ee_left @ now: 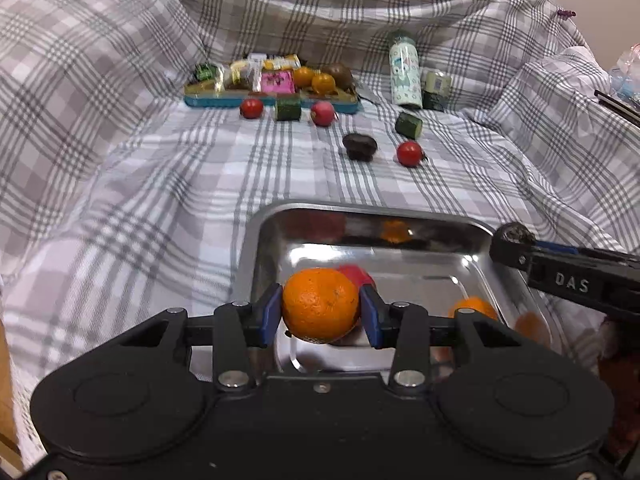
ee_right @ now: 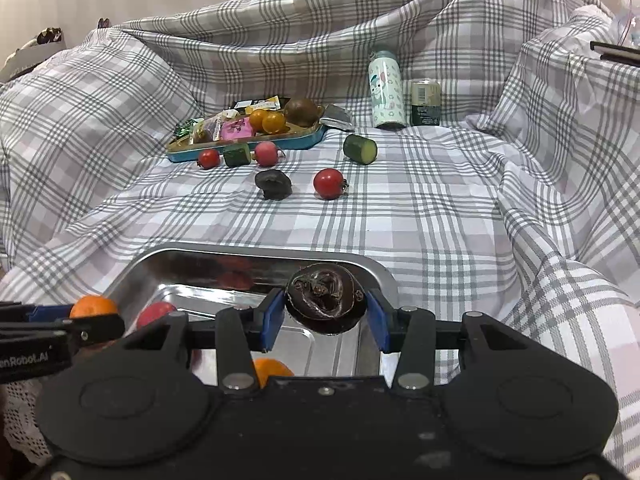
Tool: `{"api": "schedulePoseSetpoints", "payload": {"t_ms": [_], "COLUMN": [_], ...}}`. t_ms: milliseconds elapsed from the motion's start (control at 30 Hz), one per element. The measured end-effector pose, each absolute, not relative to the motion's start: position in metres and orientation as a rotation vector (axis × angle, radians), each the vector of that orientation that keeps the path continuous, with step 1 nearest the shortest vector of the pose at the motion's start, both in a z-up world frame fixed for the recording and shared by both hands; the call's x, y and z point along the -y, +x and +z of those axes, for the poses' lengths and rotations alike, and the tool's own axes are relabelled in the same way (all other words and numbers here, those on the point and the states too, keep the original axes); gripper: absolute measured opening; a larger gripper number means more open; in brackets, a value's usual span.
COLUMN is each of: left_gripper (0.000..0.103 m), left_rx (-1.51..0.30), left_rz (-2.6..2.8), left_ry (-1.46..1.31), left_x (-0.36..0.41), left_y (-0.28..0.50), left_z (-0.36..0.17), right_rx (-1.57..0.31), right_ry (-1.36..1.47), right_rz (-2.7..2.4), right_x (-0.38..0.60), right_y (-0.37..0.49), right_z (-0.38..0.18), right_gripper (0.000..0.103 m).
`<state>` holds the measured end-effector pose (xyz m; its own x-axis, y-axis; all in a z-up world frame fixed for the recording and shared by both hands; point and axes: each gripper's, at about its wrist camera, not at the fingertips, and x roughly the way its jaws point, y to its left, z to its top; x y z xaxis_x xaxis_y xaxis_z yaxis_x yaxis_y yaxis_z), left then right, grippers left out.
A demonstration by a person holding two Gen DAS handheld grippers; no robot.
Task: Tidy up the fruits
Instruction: 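Carry the plum and orange over the steel tray with both tools, then lower the plum and orange into the tray and open both tools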
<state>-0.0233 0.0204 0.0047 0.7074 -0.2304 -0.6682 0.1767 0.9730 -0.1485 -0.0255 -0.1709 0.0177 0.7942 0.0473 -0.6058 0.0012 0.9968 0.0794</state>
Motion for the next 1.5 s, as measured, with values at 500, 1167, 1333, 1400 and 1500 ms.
{"api": "schedulePoseSetpoints", "payload": {"t_ms": [500,1167,1333,1400,1500], "left_gripper": [0.05,0.05,0.05,0.05,0.05], "left_rx": [-0.819,-0.748,-0.718,-0.712,-0.715], "left_rz": [-0.37,-0.358,-0.324,-0.307,-0.289], "left_ry": [0.02,-0.004,-0.022,-0.038,-0.063], "left_x": [0.008,0.006,0.002,-0.001,-0.005], "left_y": [-0.022,-0.027,-0.03,-0.029,-0.027], "left_z": [-0.006,0.001,0.003,0.004,0.003], "right_rx": [-0.673,-0.681,-0.678,-0.677,-0.675], "right_ry": [0.075,0.071,0.081,0.081,0.078], "right_rz": [0.017,0.028,0.02,0.019,0.017], "right_x": [0.17,0.17,0.172,0.172,0.171], "right_y": [-0.02,-0.02,-0.02,-0.02,-0.02], "right_z": [0.012,0.011,0.011,0.011,0.011], "right_gripper": [0.046,0.047,0.047,0.047,0.047]}}
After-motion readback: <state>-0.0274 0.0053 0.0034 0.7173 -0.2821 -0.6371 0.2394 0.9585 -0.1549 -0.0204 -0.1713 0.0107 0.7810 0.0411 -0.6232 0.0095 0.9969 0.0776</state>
